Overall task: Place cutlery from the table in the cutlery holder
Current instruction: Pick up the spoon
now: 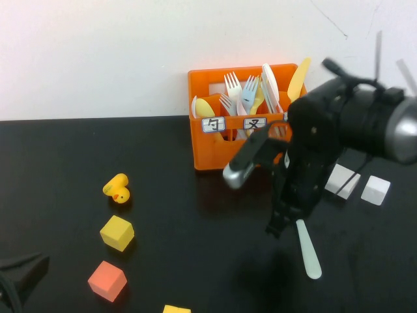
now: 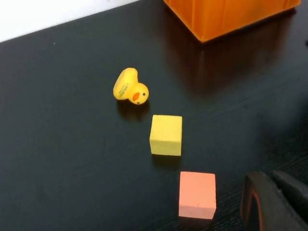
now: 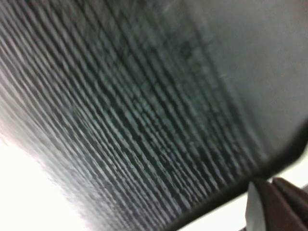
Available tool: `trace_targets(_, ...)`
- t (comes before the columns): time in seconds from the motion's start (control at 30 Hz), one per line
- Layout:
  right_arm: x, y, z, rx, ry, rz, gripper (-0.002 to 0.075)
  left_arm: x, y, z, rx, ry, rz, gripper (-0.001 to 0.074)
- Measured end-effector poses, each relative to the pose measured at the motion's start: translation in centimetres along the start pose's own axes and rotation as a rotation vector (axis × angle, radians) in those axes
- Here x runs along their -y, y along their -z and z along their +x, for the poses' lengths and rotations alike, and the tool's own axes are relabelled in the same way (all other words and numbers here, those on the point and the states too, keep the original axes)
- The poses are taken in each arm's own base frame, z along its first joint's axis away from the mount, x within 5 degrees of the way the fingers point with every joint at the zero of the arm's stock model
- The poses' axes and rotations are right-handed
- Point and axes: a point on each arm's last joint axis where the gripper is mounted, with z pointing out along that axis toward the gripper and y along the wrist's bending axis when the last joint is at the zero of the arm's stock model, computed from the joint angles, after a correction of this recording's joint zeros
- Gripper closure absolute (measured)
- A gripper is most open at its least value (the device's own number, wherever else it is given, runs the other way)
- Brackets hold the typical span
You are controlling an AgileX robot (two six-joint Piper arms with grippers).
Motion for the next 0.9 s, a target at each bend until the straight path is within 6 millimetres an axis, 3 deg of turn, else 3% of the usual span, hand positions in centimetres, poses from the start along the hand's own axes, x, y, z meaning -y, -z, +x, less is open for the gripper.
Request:
trace_targets(0.1, 0.0, 1.7, 0.2, 0.034, -0.104, 0.017, 0.0727, 0.0, -0.1, 0.1, -0.004, -0.001, 0.0, 0.0736)
trace_targets(0.27, 0.1, 1.0, 0.2, 0.005, -0.177, 0.015, 0.0671, 0.0, -0.1, 0.3, -0.013, 0.006, 0.001, 0.0736)
trace_targets(0.47, 1.7, -1.4, 1.1, -0.112, -0.429, 0.159, 0.0356, 0.0, -0.1, 0.3, -0.013, 0.008, 0.002, 0.0736)
trace_targets(0.53, 2.5, -1.6, 1.5, -0.134, -0.469, 0.214, 0.0309, 0.0, -0.1, 0.3, -0.014, 0.011, 0.004, 0.0736)
trace_targets(0.9, 2.0, -2.8, 0.8, -0.079, -0.542, 0.115, 0.0271, 0.1, -0.1, 0.3, -0.015, 0.013, 0.005, 0.0736)
